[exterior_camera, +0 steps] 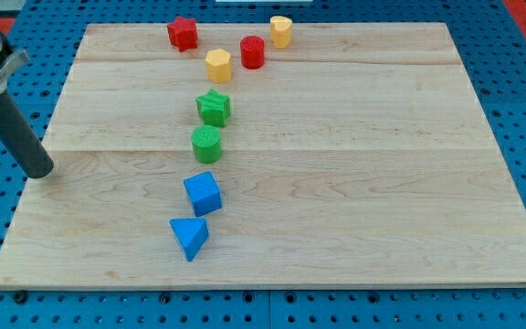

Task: Point your arm at the left side of the green star

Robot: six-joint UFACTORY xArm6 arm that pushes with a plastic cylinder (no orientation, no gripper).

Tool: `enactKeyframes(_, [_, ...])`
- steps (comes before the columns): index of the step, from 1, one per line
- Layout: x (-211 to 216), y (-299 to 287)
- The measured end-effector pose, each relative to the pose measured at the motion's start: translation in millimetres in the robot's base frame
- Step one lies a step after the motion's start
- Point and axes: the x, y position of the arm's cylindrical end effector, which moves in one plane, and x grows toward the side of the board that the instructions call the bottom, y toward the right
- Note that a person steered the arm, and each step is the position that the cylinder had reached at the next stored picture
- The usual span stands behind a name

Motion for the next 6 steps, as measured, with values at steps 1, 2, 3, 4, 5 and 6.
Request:
enactKeyframes(1, [0.0,0.0])
enactKeyframes(2, [-8.1,24.6])
enactKeyframes(3, [-45.5,54.6])
enactKeyframes(4, [-45.5,54.6])
enactKeyframes(5, [-56.8,61.2])
enactKeyframes(6, [-122.5,74.6])
